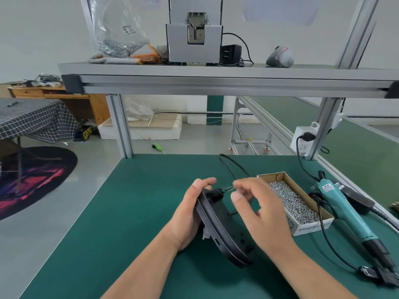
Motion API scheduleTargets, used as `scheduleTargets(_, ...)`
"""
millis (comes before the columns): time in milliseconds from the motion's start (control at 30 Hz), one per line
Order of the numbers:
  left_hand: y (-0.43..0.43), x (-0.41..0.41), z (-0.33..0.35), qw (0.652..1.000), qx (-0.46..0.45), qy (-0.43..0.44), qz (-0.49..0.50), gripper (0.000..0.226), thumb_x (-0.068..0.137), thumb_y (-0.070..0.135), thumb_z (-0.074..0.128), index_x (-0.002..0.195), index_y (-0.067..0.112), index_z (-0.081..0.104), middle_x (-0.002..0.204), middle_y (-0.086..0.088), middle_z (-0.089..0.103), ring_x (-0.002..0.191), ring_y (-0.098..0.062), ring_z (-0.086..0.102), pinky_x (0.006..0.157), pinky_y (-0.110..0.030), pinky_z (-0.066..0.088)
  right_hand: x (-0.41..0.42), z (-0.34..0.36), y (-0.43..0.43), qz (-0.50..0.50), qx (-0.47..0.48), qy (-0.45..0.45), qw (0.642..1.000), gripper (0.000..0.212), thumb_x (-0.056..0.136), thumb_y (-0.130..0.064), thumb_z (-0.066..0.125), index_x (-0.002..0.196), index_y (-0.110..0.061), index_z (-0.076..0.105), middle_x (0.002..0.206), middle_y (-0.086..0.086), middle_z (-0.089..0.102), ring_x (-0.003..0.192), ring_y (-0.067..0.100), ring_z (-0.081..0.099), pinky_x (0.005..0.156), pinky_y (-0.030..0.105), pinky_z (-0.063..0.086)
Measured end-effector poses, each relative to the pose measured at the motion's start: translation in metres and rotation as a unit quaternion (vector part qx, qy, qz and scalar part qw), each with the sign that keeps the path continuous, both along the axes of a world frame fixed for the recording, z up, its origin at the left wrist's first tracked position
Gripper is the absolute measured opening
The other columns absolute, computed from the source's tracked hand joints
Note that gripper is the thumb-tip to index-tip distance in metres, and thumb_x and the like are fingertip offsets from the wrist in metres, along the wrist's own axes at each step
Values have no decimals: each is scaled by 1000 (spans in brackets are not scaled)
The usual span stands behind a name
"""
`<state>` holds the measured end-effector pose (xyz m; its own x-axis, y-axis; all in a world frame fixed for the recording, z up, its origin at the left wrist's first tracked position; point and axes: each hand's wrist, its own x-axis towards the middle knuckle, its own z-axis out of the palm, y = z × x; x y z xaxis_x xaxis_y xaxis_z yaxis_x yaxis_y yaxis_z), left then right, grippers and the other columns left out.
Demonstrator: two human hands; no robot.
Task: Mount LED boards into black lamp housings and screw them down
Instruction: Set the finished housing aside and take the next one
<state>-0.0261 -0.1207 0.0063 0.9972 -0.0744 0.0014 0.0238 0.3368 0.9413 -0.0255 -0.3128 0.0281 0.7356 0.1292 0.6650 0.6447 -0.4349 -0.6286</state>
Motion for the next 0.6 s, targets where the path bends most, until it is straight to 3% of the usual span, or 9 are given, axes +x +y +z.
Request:
scheduleTargets(33,0,1,1,1000,1,-6,6,74,82,78,61,138,31,68,139,1,58,126,-18,67,108,-42,52,-3,0,-1,23,-10,28,999,25,98,-46,63,116,-29,69,111,-16,67,108,13,66,89,23,51)
scheduleTargets(100,0,1,4,1000,12,-17,20,72,83,79,58,141,38,65,147,2,57,128,-13,66,109,-41,50,-8,-1,-3,74,-63,81,992,54,93,-69,61,127,-28,66,122,-20,65,120,9,63,97,29,51)
scheduleTargets(200,2,-2,7,999,9,-25,20,78,82,86,61,141,34,66,146,1,65,134,-19,64,115,-51,48,-9,1,-1,130,-134,136,973,90,77,-92,57,147,-35,50,140,-28,47,138,1,48,109,24,42)
scheduleTargets(300,3,-6,7,999,17,-34,12,82,85,86,60,137,23,67,142,-5,68,137,-26,62,118,-59,44,-9,4,-2,150,-146,149,966,92,73,-91,64,150,-47,40,144,-32,36,143,0,39,111,21,36)
scheduleTargets(367,2,-8,6,999,26,-37,12,80,86,84,60,136,21,68,142,-7,67,138,-29,60,119,-63,41,-9,5,-5,144,-139,151,968,87,76,-84,68,150,-45,42,145,-31,37,142,1,41,110,23,38)
scheduleTargets(600,4,-7,6,998,53,-40,16,65,90,69,62,134,23,71,142,-4,69,137,-23,60,122,-58,40,-9,7,-10,132,-146,173,965,79,79,-70,73,147,-42,45,148,-26,46,135,-1,51,110,33,47)
